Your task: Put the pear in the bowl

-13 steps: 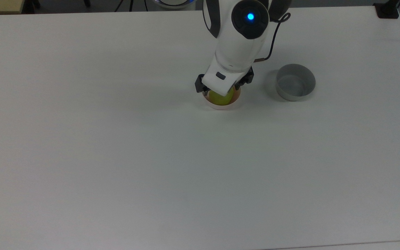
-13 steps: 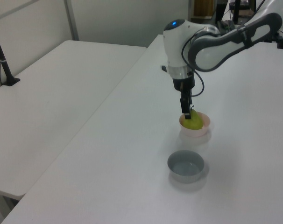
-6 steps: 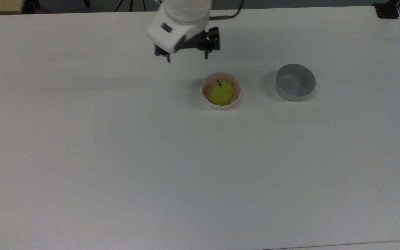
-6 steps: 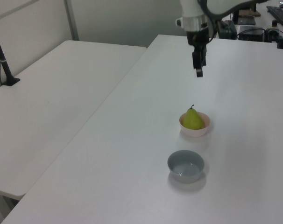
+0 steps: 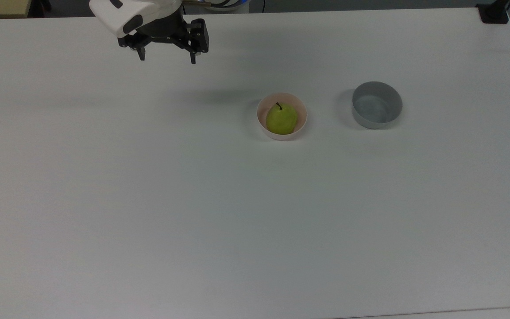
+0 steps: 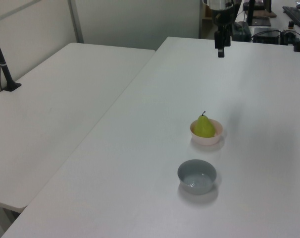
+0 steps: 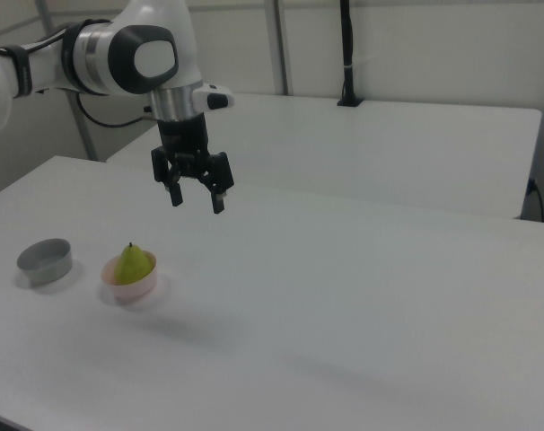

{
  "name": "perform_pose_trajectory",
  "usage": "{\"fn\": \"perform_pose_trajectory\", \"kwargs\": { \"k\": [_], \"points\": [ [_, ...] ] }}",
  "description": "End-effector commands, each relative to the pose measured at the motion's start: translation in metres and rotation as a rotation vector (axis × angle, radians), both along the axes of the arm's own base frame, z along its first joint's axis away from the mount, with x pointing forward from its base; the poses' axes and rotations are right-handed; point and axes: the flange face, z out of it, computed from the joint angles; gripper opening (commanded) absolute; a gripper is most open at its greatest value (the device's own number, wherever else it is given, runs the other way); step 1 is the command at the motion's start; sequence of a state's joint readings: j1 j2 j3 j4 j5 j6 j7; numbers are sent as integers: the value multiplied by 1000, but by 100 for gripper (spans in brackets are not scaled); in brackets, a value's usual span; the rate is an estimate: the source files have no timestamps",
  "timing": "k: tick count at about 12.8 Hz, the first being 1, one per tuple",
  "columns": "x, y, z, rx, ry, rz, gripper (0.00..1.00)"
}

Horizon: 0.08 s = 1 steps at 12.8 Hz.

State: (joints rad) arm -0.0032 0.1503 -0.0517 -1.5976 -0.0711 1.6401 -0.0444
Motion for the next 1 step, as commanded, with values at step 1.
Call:
{"fn": "perform_pose_trajectory", "kwargs": {
  "k": [1],
  "points": [
    [-9,3,8,-19,2,-10,100]
  ]
}}
